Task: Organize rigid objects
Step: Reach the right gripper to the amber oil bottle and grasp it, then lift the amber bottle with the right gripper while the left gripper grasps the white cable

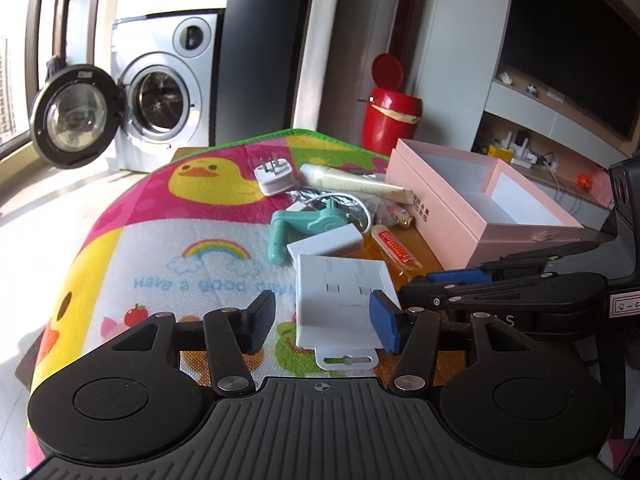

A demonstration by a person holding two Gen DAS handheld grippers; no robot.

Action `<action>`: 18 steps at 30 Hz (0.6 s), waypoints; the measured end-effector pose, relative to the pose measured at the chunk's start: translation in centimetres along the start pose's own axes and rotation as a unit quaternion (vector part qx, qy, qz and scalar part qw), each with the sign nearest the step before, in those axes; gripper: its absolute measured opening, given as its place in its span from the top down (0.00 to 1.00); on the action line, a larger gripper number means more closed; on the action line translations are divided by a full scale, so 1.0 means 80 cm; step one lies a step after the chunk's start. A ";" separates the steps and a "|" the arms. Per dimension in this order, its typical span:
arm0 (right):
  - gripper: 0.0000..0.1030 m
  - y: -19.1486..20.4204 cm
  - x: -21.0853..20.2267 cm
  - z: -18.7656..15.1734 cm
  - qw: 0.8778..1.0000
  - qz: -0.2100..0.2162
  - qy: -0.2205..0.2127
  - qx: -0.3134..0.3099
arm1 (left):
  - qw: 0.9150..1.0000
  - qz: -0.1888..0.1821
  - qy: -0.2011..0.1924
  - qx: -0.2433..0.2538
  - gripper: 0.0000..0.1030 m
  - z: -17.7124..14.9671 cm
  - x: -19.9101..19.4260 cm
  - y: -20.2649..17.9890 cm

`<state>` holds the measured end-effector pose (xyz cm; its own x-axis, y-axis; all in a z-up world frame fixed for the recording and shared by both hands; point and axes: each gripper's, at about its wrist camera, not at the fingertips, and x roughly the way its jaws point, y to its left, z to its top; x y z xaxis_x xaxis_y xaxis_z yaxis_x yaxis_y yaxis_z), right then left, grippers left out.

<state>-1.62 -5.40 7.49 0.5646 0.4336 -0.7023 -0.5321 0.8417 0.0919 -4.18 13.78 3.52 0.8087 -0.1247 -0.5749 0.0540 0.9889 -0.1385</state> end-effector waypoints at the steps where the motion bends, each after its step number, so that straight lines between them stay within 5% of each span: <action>1: 0.80 0.000 -0.002 -0.001 1.000 -0.001 0.000 0.000 | 1.000 0.002 -0.001 0.000 0.44 -0.001 -0.001 0.000; 7: 0.82 0.004 -0.061 -0.011 0.999 -0.013 -0.035 -0.038 | 1.000 0.001 -0.015 0.010 0.44 0.002 -0.001 -0.007; 13: 0.82 -0.007 -0.109 -0.014 0.997 -0.032 -0.042 -0.052 | 0.996 -0.020 -0.025 0.083 0.44 0.032 0.028 -0.022; 18: 0.82 -0.021 -0.120 -0.017 0.998 -0.032 -0.038 -0.031 | 0.989 -0.043 0.038 0.137 0.48 0.062 0.086 -0.024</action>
<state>-7.02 -11.47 13.13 0.6446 0.4044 -0.6488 -0.5297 0.8482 0.0024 4.18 11.40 3.89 0.7489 -0.2054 -0.6301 0.2863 0.9577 0.0281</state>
